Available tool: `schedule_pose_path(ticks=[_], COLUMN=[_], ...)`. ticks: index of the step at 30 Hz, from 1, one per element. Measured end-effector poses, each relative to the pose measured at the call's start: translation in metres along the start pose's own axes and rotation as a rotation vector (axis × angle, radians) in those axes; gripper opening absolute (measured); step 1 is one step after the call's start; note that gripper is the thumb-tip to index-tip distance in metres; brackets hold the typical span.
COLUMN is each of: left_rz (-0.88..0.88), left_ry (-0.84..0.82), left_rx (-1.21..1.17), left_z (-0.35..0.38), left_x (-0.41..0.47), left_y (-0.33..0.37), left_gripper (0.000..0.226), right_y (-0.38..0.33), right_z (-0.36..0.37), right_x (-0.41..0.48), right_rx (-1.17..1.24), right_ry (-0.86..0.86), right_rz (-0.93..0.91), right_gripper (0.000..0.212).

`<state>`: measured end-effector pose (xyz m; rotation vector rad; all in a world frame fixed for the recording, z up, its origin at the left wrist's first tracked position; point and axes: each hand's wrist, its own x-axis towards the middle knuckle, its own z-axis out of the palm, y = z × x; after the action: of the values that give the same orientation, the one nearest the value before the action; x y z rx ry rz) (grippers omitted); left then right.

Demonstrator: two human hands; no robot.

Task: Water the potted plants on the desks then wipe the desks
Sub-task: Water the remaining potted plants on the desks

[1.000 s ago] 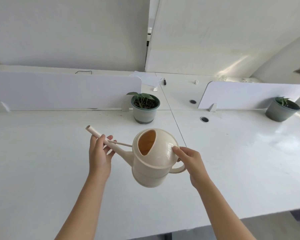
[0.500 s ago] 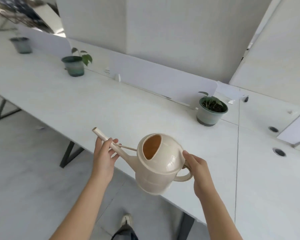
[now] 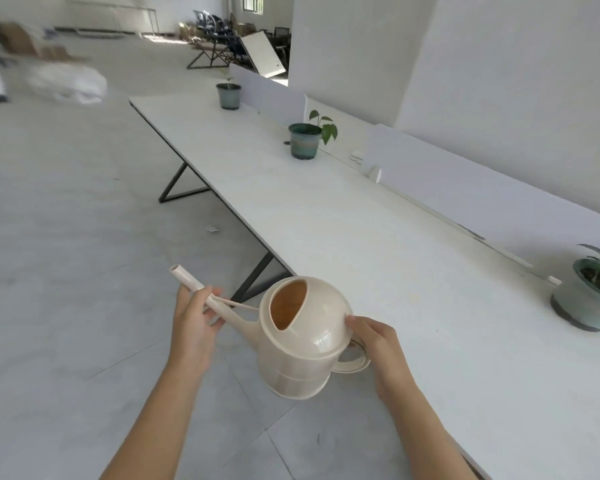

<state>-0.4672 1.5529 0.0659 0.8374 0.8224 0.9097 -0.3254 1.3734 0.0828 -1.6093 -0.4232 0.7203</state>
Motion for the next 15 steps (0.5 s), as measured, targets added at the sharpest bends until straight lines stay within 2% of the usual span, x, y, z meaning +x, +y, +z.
schedule_pose_path(ticks=[6,10,15], left_rz=[0.038,0.023,0.012], left_ry=[-0.015,-0.036,-0.025], left_rx=[0.020,0.022,-0.007], left_z=[-0.065,-0.091,-0.104], left_x=[0.051,0.087,0.132], left_y=[0.055,0.084,0.102], left_gripper=[0.040,0.032,0.042], right_y=[-0.007,-0.019,-0.032], right_z=[0.099,0.152,0.195], right_x=[0.026,0.045,0.076], right_rx=[0.029,0.083,0.112], right_ry=[0.046,0.147,0.229], right_rz=[-0.028,-0.017,0.014], right_gripper=[0.049,0.050,0.056])
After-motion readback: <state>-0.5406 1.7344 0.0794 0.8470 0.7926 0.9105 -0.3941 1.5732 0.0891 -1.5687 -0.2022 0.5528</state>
